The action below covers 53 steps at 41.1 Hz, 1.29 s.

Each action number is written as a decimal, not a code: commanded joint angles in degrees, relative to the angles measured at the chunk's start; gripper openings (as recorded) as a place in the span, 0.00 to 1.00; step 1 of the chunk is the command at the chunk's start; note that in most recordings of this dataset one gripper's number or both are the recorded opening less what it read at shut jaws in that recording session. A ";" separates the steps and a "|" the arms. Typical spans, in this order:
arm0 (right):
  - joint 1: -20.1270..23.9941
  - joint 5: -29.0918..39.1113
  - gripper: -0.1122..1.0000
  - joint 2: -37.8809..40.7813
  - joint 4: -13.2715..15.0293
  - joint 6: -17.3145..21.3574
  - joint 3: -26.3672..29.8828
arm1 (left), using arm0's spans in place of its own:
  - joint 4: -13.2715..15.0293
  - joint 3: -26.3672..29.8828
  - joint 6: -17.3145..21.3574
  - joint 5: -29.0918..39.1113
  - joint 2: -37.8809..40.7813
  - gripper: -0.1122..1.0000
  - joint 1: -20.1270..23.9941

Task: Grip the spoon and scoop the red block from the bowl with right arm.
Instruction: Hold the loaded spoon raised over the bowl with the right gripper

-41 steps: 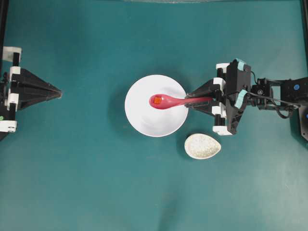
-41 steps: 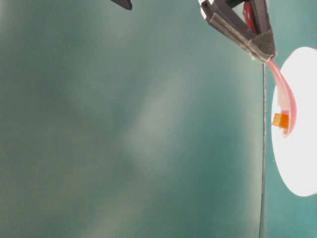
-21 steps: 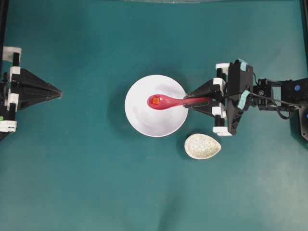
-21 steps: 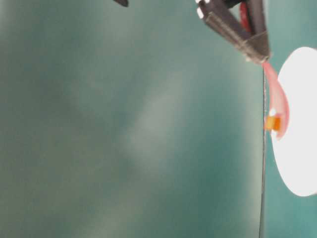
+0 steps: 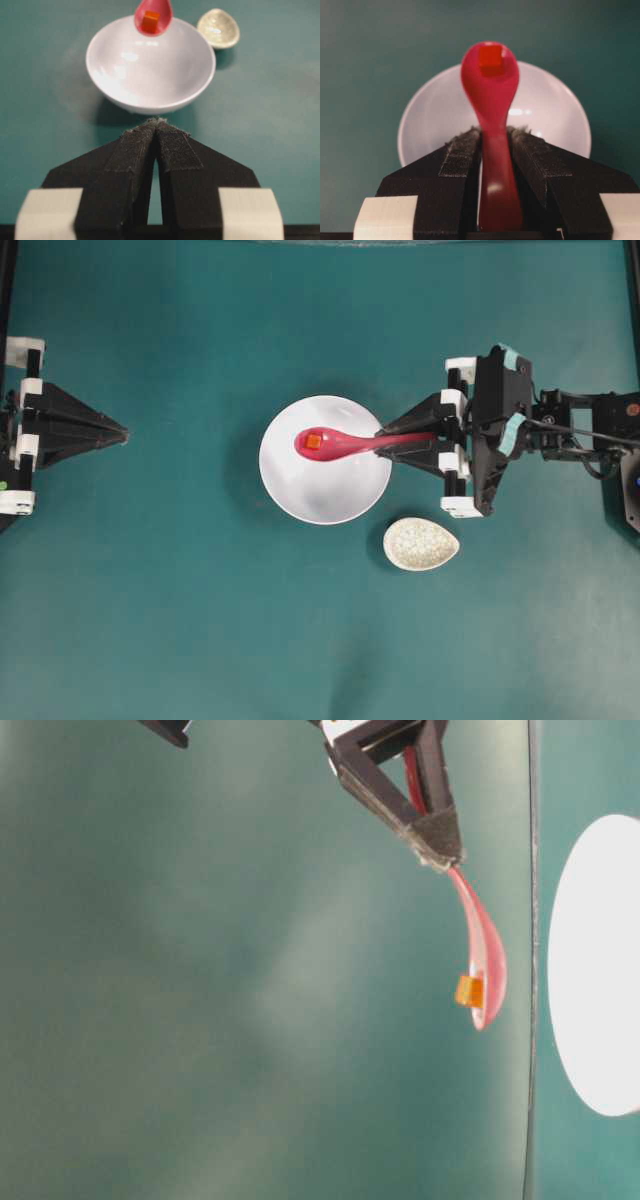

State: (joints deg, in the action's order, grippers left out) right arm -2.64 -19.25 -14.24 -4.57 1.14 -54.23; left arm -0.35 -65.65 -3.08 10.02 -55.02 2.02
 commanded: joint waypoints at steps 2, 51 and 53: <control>0.18 0.09 0.32 -2.02 -0.09 0.09 1.49 | -0.09 0.70 -0.18 -0.18 0.44 0.11 0.09; 0.18 0.18 0.32 -2.46 -1.05 0.53 1.49 | -0.09 -0.09 -0.44 1.05 0.44 0.11 0.09; 0.18 0.09 0.32 -2.46 -1.05 0.53 1.49 | -0.09 -0.26 -0.44 0.97 0.53 0.11 0.09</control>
State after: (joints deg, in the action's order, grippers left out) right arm -2.64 -18.90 -15.64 -5.45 1.58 -53.96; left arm -0.35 -66.27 -3.60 11.51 -55.02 1.93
